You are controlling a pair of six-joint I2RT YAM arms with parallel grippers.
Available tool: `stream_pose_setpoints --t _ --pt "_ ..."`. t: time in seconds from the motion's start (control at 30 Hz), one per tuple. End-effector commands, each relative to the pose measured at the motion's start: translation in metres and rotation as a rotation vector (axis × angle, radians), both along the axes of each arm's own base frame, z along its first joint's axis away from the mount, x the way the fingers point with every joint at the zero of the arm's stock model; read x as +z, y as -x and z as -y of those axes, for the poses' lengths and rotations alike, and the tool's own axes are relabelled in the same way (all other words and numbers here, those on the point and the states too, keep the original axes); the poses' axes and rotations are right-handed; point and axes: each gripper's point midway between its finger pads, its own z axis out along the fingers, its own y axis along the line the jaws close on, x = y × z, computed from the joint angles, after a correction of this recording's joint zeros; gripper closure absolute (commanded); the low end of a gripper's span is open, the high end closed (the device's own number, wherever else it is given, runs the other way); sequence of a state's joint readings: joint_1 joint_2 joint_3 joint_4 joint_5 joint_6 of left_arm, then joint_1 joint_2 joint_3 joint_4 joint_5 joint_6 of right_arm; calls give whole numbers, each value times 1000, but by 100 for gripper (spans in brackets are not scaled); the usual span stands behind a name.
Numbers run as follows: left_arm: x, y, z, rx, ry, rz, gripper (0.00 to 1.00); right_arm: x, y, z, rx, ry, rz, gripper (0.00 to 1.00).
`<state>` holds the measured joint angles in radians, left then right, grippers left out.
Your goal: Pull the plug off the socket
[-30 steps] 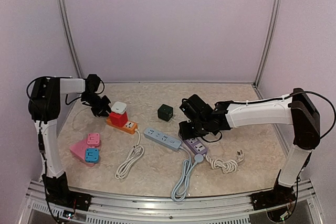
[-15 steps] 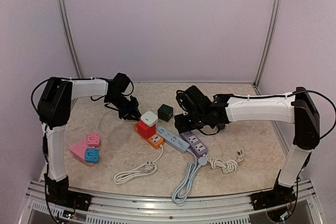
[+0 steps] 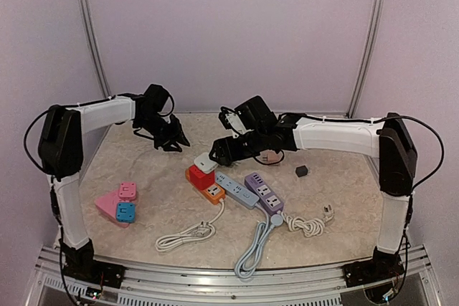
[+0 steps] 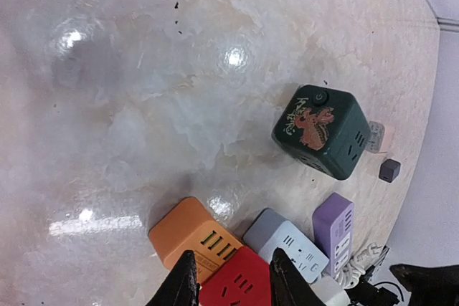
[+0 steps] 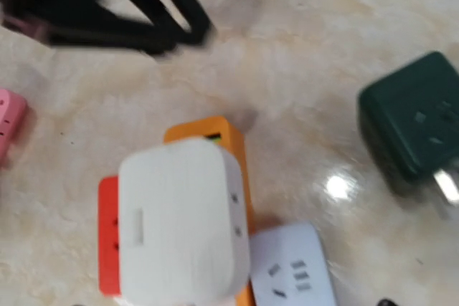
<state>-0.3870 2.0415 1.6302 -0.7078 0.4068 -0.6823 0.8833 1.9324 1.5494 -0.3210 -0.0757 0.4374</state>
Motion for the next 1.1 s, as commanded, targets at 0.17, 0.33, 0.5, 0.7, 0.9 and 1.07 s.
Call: stream_pose_setpoints --t 0.17,0.33,0.5,0.7,0.9,1.07 --pt "47 54 -29 2 15 64 65 -26 4 -31 100 -98 -152 21" --pt "44 88 -16 -30 94 46 60 -34 5 -34 98 -146 -204 27" --pt "40 100 6 -91 143 60 57 -35 8 -39 97 -178 -234 32" --pt "28 94 15 -101 168 47 58 -34 9 -42 90 -202 -267 39" --pt "3 95 13 -94 135 -12 64 -24 6 -38 62 -204 -248 45" --pt "0 96 19 -104 133 -17 68 -22 7 -36 58 -208 -247 51"
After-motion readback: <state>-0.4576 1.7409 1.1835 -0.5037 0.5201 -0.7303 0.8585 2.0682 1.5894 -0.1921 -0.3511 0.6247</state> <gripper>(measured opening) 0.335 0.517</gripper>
